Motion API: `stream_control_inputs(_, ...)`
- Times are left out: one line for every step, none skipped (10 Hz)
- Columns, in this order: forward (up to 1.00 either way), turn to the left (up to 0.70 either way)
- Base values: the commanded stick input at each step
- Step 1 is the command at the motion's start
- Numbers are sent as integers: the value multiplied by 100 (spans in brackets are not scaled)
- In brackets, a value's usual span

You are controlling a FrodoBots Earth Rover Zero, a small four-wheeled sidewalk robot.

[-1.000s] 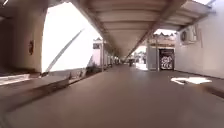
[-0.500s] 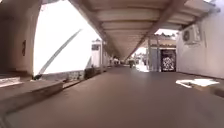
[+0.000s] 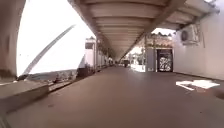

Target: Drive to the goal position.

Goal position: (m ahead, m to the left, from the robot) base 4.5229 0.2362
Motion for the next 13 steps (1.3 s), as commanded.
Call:
stream_control_inputs(70,0)
stream_control_inputs(70,0)
stream_control_inputs(70,0)
stream_control_inputs(70,0)
stream_control_inputs(70,0)
stream_control_inputs(70,0)
stream_control_inputs(70,0)
stream_control_inputs(70,0)
stream_control_inputs(70,0)
stream_control_inputs(70,0)
stream_control_inputs(70,0)
stream_control_inputs(70,0)
stream_control_inputs(70,0)
